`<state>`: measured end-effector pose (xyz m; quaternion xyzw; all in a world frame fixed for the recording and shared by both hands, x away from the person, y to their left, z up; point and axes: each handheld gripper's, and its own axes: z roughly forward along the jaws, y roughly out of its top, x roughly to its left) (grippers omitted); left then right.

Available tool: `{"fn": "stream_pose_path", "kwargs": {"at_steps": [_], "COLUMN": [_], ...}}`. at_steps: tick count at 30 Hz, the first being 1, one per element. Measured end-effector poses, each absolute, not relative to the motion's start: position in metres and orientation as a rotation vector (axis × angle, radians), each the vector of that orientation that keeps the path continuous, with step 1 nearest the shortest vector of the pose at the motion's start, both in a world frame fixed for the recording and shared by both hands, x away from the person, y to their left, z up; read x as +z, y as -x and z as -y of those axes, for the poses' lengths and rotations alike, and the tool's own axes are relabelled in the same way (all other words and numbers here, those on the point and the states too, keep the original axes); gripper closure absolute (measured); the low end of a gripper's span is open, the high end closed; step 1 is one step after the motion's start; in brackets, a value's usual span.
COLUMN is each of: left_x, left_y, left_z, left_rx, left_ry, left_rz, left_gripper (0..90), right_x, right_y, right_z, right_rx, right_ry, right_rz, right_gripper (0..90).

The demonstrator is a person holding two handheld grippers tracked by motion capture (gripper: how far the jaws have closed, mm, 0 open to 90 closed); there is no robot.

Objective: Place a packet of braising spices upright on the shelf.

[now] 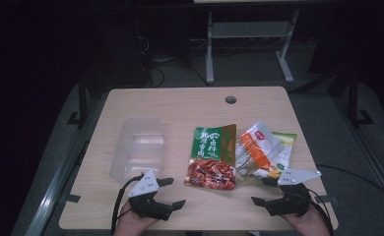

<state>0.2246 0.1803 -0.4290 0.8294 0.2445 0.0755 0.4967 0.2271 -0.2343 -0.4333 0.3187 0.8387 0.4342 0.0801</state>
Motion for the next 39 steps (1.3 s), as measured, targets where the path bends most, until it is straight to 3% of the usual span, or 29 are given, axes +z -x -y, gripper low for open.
{"fn": "stream_pose_path", "kwargs": {"at_steps": [16, 39], "left_x": [-0.428, -0.425], "left_y": [-0.224, -0.229], "left_z": [-0.177, -0.179], "left_rx": [0.194, 0.191], "left_ry": [-2.027, -2.013], "left_rz": [-0.569, -0.581], "left_gripper": [19.7, 21.8], "right_x": [-0.412, -0.376], "right_y": [-0.254, -0.357], "right_z": [0.222, 0.184], "right_rx": [1.323, 1.167], "right_ry": [-0.961, -1.025], "right_rz": [-2.53, -2.626], "right_gripper": [16.1, 17.8]}}
